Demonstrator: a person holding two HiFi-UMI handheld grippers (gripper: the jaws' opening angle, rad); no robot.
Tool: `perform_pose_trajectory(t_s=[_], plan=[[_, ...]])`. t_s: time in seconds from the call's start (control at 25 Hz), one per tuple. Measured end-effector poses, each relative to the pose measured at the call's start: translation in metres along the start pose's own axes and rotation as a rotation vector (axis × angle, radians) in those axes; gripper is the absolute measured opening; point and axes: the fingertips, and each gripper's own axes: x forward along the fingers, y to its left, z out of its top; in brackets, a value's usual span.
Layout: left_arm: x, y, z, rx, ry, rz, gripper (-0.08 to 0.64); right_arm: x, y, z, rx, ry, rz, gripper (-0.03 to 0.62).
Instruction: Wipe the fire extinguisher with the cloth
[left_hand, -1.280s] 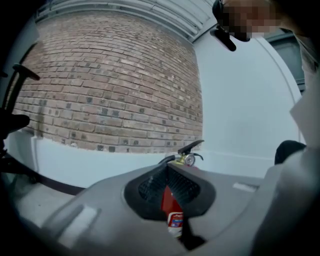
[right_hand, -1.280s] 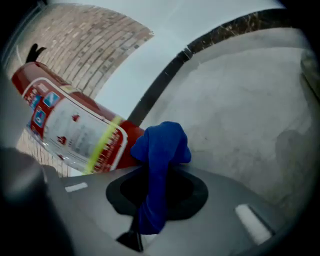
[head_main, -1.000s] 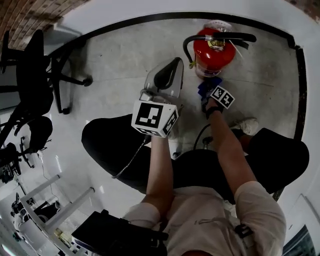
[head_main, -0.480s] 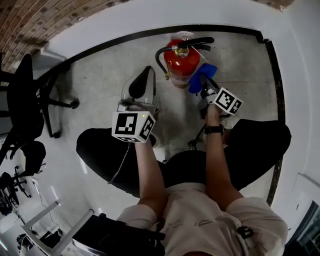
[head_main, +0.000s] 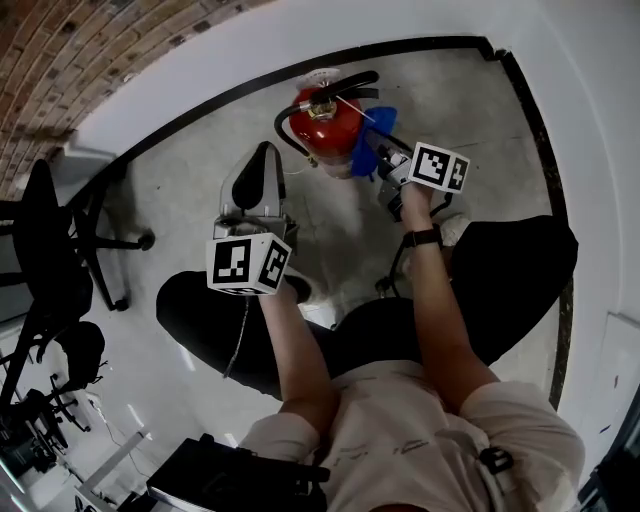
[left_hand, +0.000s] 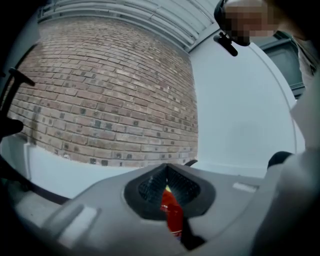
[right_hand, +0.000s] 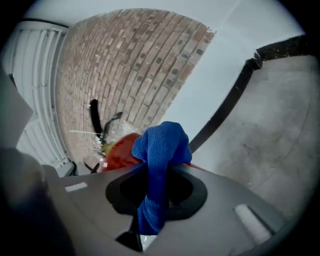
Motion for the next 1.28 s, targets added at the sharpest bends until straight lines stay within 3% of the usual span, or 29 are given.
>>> perform_pose_trajectory(t_s=[0.24,0.36,0.44,0.52,0.6,0.76,0.84,0.92,1.0,1.08,1.16,1.28], plan=[[0.013,-0.011,-0.019,0.006,0.092,-0.028,0.002,0.03,-0.147,-0.076,0.055,0.22,-0.205,0.066],[0.02,-0.003,-0.028,0.011,0.116,-0.027,0.002,0.035,-0.205,-0.11,0.129,0.245,-0.267,0.066],[0.025,0.004,-0.033,0.017,0.129,-0.02,0.003,0.036,-0.239,-0.144,0.162,0.339,-0.34,0.063],[0.028,0.01,-0.037,0.028,0.144,-0.017,0.003,0.035,-0.263,-0.185,0.171,0.459,-0.384,0.064],[0.033,0.015,-0.036,0.035,0.146,-0.016,0.002,0.035,-0.275,-0.206,0.187,0.494,-0.385,0.067],[0.04,0.03,-0.024,0.031,0.124,-0.006,0.003,0.035,-0.272,-0.191,0.2,0.512,-0.389,0.069],[0.044,0.035,-0.017,0.027,0.109,-0.007,0.003,0.035,-0.253,-0.138,0.23,0.382,-0.322,0.069],[0.048,0.039,-0.008,0.027,0.091,-0.016,0.003,0.038,-0.207,-0.064,0.258,0.234,-0.161,0.069],[0.053,0.044,0.002,0.03,0.071,-0.024,0.003,0.037,-0.14,0.004,0.275,0.172,0.023,0.071],[0.059,0.047,0.011,0.031,0.05,-0.032,0.003,0.033,-0.071,0.051,0.295,0.186,0.209,0.07],[0.066,0.047,0.021,0.028,0.03,-0.046,0.002,0.03,-0.014,0.074,0.276,0.269,0.392,0.071],[0.077,0.043,0.043,0.035,-0.002,-0.077,0.003,0.039,0.03,0.07,0.217,0.453,0.497,0.071]])
